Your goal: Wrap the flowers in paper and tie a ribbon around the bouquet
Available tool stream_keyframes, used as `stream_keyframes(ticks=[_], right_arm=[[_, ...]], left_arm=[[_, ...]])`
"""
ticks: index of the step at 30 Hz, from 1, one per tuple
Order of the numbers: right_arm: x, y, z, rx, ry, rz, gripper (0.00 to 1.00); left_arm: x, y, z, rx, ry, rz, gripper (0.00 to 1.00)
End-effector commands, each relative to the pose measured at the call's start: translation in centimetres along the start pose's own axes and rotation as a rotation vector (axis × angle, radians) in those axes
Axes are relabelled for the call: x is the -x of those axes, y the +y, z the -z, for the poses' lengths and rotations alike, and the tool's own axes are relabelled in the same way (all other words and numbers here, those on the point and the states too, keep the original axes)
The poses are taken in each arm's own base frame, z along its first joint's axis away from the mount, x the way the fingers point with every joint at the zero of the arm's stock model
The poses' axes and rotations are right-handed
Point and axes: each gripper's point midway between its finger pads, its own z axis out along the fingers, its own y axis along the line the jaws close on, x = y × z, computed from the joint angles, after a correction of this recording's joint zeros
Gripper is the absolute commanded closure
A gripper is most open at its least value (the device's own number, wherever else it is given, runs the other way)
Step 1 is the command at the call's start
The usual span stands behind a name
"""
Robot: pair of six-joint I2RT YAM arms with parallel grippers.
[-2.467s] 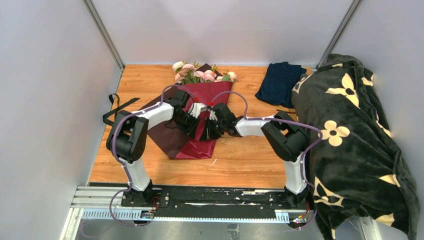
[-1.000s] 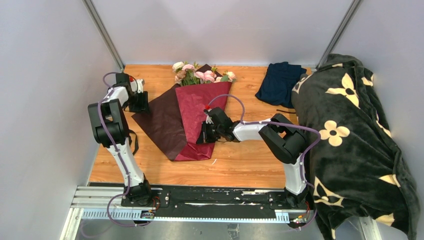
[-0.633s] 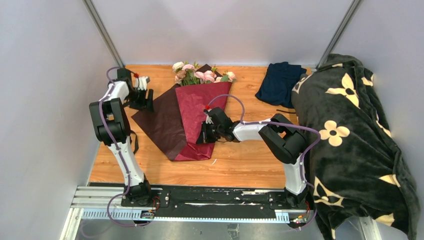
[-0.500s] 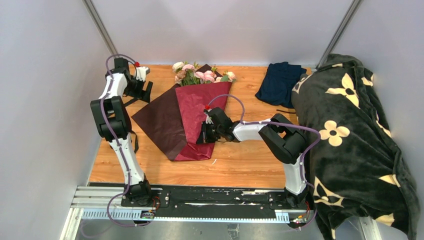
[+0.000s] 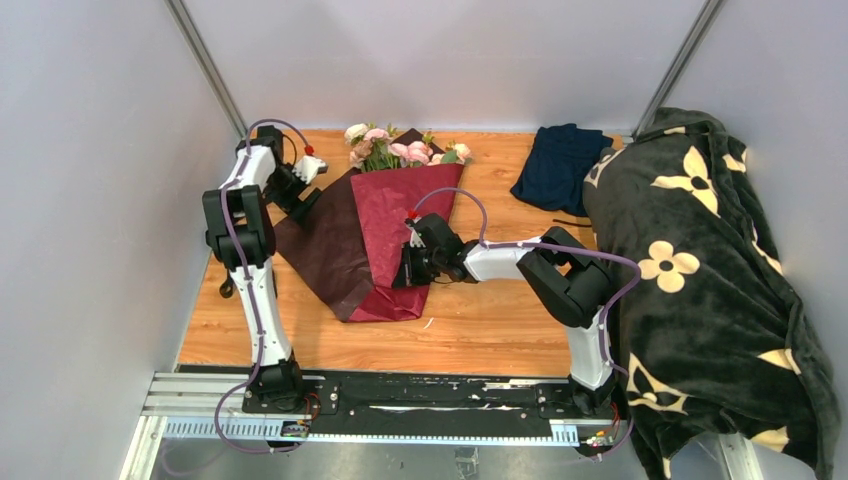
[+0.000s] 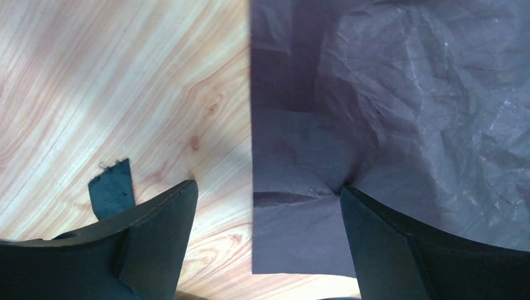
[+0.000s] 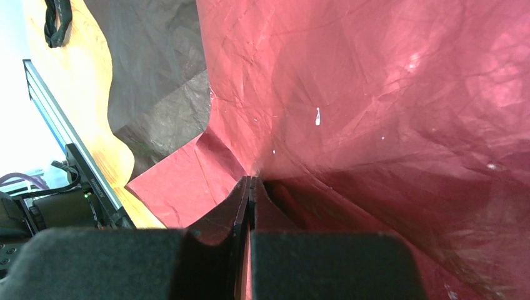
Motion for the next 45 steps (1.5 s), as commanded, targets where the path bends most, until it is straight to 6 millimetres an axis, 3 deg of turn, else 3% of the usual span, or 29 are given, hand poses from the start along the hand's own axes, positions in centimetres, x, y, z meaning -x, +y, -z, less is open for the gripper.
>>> stream_keyframes(ticks=[1, 4, 8, 11, 13, 14, 16, 21, 25, 29, 33, 37, 39, 42, 45], right_arm=[[-7.6, -5.8, -0.1, -0.211, 0.207, -0.032, 1.0], [-7.6, -5.7, -0.2, -0.209, 0.209, -0.032, 1.0], [-7.7, -5.8, -0.4, -0.21, 0.214, -0.032, 1.0], [-7.7, -5.7, -0.2, -0.212, 0.21, -0.031, 1.0], [-7.7, -5.7, -0.2, -0.213, 0.209, -0.031, 1.0], [-7.7, -5.7, -0.1, -0.214, 0.21, -0.03, 1.0], [-7.8, -5.8, -0.2, -0.215, 0.213, -0.031, 1.0], [-7.8, -5.8, -0.3, -0.213, 0.214, -0.03, 1.0], [-7.8, -5.7, -0.6, -0.208, 0.218, -0.029, 1.0], [-7.7, -5.7, -0.6, -0.203, 0.221, -0.017, 1.0], [-7.6, -5.3, -0.7, -0.176, 0.212, 0.004, 1.0], [-7.1, -4.7, -0.9, -0.143, 0.172, 0.026, 1.0], [-6.7, -4.3, -1.1, -0.121, 0.142, 0.029, 1.0], [-5.8, -3.3, -1.2, -0.08, 0.088, 0.018, 1.0], [-4.4, -2.1, -0.4, -0.03, -0.034, -0.024, 1.0]], left_arm=[[-3.1, -5.6, -2.6, -0.213, 0.129, -0.029, 0.11], [-3.2, -6.7, -1.8, -0.246, 0.116, -0.033, 0.29], [-3.2, -9.2, -1.1, -0.319, 0.111, -0.044, 0.37], [-3.1, -10.8, -0.6, -0.366, 0.113, -0.057, 0.56], [-2.7, -11.4, -0.2, -0.382, 0.087, -0.053, 0.71], [-2.4, -11.5, 0.1, -0.383, 0.074, -0.05, 0.85], [-1.8, -11.5, 0.8, -0.376, 0.049, -0.038, 0.98], [0.3, -11.9, 4.1, -0.361, -0.04, 0.001, 1.0], [3.7, -13.3, 9.7, -0.358, -0.207, 0.047, 1.0], [6.2, -16.3, 14.2, -0.382, -0.332, 0.048, 1.0], [9.6, -20.8, 16.4, -0.462, -0.398, 0.0, 1.0], [13.4, -26.1, 16.0, -0.601, -0.398, -0.064, 1.0], [15.1, -28.0, 14.7, -0.653, -0.371, -0.081, 1.0], [17.8, -28.9, 12.6, -0.694, -0.338, -0.044, 1.0], [20.3, -27.4, 9.3, -0.63, -0.293, 0.026, 1.0]])
